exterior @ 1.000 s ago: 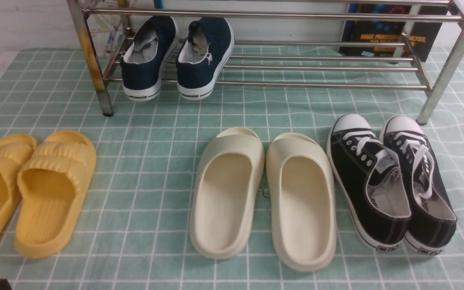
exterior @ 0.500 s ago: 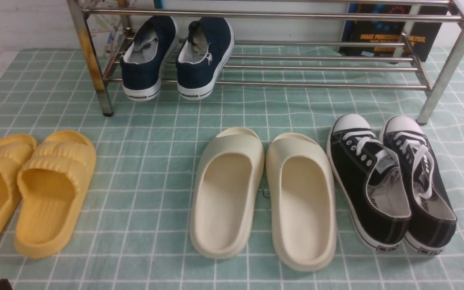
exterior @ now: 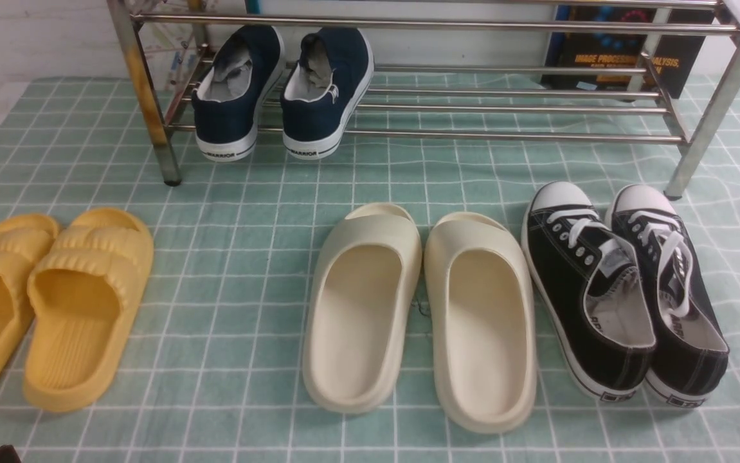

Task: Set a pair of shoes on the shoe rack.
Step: Use the right arm to grab the shoe closest to it

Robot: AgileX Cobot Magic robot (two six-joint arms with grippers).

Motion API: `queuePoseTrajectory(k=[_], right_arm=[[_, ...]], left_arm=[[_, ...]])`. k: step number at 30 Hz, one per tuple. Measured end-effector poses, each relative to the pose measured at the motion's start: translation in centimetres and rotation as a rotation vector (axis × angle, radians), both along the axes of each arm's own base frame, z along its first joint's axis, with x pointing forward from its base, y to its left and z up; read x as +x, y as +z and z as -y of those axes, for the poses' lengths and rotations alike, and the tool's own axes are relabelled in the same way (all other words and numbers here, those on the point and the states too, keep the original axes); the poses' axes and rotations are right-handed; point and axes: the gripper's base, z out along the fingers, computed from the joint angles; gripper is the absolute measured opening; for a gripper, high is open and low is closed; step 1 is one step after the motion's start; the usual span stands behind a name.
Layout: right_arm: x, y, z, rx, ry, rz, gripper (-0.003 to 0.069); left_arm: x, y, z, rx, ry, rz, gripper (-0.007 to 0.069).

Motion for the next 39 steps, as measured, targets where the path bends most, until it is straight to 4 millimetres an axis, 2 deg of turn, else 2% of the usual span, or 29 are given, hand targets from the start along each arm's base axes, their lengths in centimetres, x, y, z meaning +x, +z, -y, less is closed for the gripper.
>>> queuePoseTrajectory(k=[2, 3, 4, 6, 7, 8, 11, 12, 13, 14, 16, 20, 24, 27, 31, 32, 34, 35, 39], right_arm=[[0.1, 3.6, 0.0, -0.127, 0.002, 0.050, 0.0028], [0.2, 3.8, 0.0, -0.138, 0.002, 0.052, 0.0016], [0.8, 6.4, 0.0, -0.239, 0.009, 0.049, -0.0002], [1.9, 8.7, 0.0, -0.342, 0.033, 0.008, -0.0003], [2.2, 9.2, 0.0, -0.364, 0.041, -0.006, -0.0003], [3.5, 10.9, -0.1, -0.450, 0.084, -0.078, -0.0003], [6.5, 12.9, -0.3, -0.568, 0.197, -0.266, -0.0003], [6.7, 13.0, -0.3, -0.573, 0.205, -0.280, -0.0003], [8.3, 13.5, -0.6, -0.608, 0.278, -0.376, -0.0003], [8.5, 13.6, -0.7, -0.612, 0.292, -0.386, -0.0003], [11.1, 13.8, -1.9, -0.657, 0.427, -0.495, -0.0003], [14.4, 12.8, -4.6, -0.760, 0.610, -0.627, -0.0001], [17.7, 10.1, -7.7, -0.884, 0.737, -0.754, 0.0011], [19.9, 7.0, -9.6, -0.907, 0.770, -0.867, 0.0054], [21.8, 3.7, -10.6, -0.904, 0.781, -0.967, 0.0187], [22.4, 2.7, -10.8, -0.909, 0.781, -0.987, 0.0251], [22.9, 1.8, -11.0, -0.915, 0.782, -1.002, 0.0329], [23.5, 0.7, -11.3, -0.917, 0.785, -1.019, 0.0411], [24.2, -1.3, -11.7, -0.900, 0.795, -1.062, 0.0522]], left_arm=[[0.0, 0.0, 0.0, 0.000, 0.000, 0.000, 0.0060], [0.0, 0.0, 0.0, 0.000, 0.000, 0.000, 0.0060], [0.0, 0.0, 0.0, 0.000, 0.000, 0.000, 0.0061], [0.0, 0.0, 0.0, 0.000, 0.000, 0.000, 0.0060], [0.0, 0.0, 0.0, 0.000, 0.000, 0.000, 0.0060], [0.0, 0.0, 0.0, 0.000, 0.000, 0.000, 0.0060], [0.0, 0.0, 0.0, 0.000, 0.000, 0.000, 0.0064], [0.0, 0.0, 0.0, 0.000, 0.000, 0.000, 0.0064], [0.0, 0.0, 0.0, 0.000, 0.000, 0.000, 0.0066], [0.0, 0.0, 0.0, 0.000, 0.000, 0.000, 0.0068], [0.0, 0.0, 0.0, 0.000, 0.000, 0.000, 0.0071], [0.0, 0.0, 0.0, 0.000, 0.000, 0.000, 0.0074], [0.0, 0.0, 0.0, 0.000, 0.000, 0.000, 0.0078], [0.0, 0.0, 0.0, 0.000, 0.000, 0.000, 0.0081], [0.0, 0.0, 0.0, 0.000, 0.000, 0.000, 0.0083], [0.0, 0.0, 0.0, 0.000, 0.000, 0.000, 0.0084], [0.0, 0.0, 0.0, 0.000, 0.000, 0.000, 0.0086], [0.0, 0.0, 0.0, 0.000, 0.000, 0.000, 0.0090], [0.0, 0.0, 0.0, 0.000, 0.000, 0.000, 0.0092]])
